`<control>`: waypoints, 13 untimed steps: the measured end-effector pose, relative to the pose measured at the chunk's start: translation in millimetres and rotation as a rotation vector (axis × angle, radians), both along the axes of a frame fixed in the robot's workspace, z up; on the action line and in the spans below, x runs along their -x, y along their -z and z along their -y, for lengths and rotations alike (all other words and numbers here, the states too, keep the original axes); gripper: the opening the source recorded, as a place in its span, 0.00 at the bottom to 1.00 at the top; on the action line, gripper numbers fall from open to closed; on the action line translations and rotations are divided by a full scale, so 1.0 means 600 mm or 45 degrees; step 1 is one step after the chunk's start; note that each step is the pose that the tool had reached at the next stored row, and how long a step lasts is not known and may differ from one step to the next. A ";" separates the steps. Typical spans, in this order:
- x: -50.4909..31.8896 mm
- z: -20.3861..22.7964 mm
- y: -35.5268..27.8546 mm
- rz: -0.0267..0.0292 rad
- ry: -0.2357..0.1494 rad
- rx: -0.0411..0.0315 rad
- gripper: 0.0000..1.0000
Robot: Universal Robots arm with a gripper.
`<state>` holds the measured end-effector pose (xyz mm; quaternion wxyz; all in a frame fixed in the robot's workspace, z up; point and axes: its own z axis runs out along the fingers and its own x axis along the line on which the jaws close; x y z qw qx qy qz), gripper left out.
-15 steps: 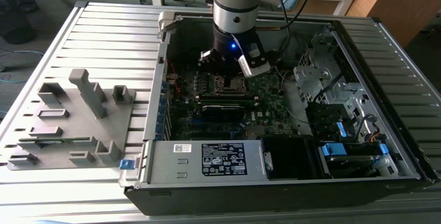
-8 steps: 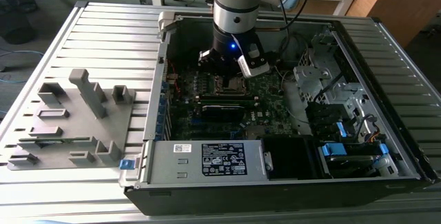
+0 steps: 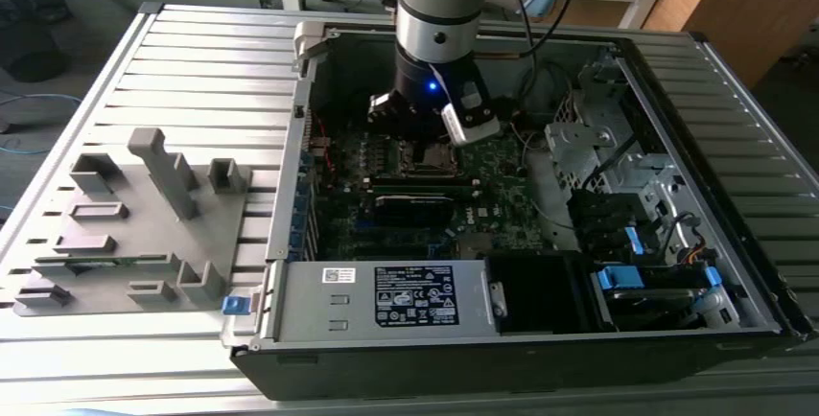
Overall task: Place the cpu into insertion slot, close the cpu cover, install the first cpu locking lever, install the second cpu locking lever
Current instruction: 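Install the second cpu locking lever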
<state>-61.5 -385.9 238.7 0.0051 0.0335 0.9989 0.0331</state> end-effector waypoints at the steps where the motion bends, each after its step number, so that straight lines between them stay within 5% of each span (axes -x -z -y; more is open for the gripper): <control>1: 0.000 0.0000 0.001 -0.0002 0.000 0.0003 0.11; 13: 0.013 0.0001 0.020 -0.0002 0.000 0.0004 0.11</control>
